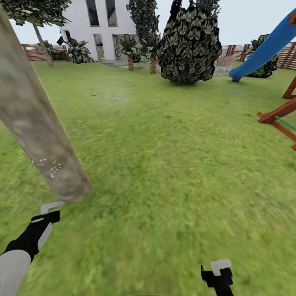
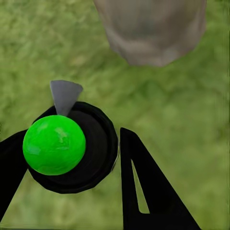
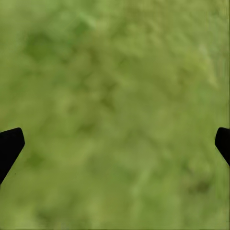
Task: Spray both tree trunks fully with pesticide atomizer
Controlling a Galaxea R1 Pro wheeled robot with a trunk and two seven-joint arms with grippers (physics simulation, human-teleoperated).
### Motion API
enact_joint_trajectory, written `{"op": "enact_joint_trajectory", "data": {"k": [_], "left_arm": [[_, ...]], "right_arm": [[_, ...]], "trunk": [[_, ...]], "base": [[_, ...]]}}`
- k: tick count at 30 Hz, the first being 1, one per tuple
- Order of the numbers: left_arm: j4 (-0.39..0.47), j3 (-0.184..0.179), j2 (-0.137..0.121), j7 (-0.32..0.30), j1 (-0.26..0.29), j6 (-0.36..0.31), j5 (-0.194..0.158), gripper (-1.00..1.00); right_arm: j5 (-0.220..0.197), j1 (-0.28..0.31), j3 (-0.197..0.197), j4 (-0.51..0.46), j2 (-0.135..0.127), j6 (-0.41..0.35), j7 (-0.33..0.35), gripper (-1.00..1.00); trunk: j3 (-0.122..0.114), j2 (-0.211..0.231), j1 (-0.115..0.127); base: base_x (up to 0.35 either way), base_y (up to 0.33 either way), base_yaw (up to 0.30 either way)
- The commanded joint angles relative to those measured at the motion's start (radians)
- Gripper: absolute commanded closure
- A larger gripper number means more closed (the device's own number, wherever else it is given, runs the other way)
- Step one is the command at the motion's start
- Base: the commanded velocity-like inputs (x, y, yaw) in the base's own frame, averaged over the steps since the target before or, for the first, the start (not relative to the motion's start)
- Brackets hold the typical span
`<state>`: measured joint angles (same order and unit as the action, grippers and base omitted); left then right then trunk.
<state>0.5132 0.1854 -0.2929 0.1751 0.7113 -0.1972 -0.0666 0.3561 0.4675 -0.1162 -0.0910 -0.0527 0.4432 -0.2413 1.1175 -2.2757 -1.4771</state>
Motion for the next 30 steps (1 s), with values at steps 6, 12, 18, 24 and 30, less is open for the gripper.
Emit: {"op": "enact_joint_trajectory", "data": {"k": [6, 12, 18, 24, 30], "left_arm": [[0.006, -0.003, 0.017, 0.003, 0.000, -0.005, -0.002, 1.00], [0.010, -0.004, 0.022, 0.003, 0.000, -0.006, 0.000, 1.00], [0.010, -0.003, 0.022, 0.002, 0.000, -0.014, 0.002, 1.00], [0.010, -0.003, 0.022, 0.002, 0.000, -0.014, -0.001, 1.00], [0.010, -0.004, 0.023, 0.001, 0.000, -0.013, -0.004, 1.00]], "right_arm": [[0.010, 0.000, -0.008, 0.002, 0.001, 0.003, -0.003, -1.00], [0.009, 0.000, -0.009, 0.002, -0.001, 0.003, -0.003, -1.00], [0.008, 0.000, -0.009, 0.001, 0.000, 0.003, -0.003, -1.00], [0.007, 0.000, -0.009, 0.001, 0.001, 0.003, -0.003, -1.00], [0.007, 0.000, -0.008, 0.001, 0.001, 0.003, -0.003, -1.00]], "trunk": [[0.001, 0.000, 0.000], [0.001, 0.000, 0.000], [0.001, 0.000, 0.000], [0.001, 0.000, 0.000], [0.001, 0.000, 0.000]], "base": [[0.117, -0.251, 0.169], [0.087, -0.266, 0.003], [0.189, -0.224, 0.000], [0.258, -0.172, 0.128], [0.259, -0.171, 0.275]]}}
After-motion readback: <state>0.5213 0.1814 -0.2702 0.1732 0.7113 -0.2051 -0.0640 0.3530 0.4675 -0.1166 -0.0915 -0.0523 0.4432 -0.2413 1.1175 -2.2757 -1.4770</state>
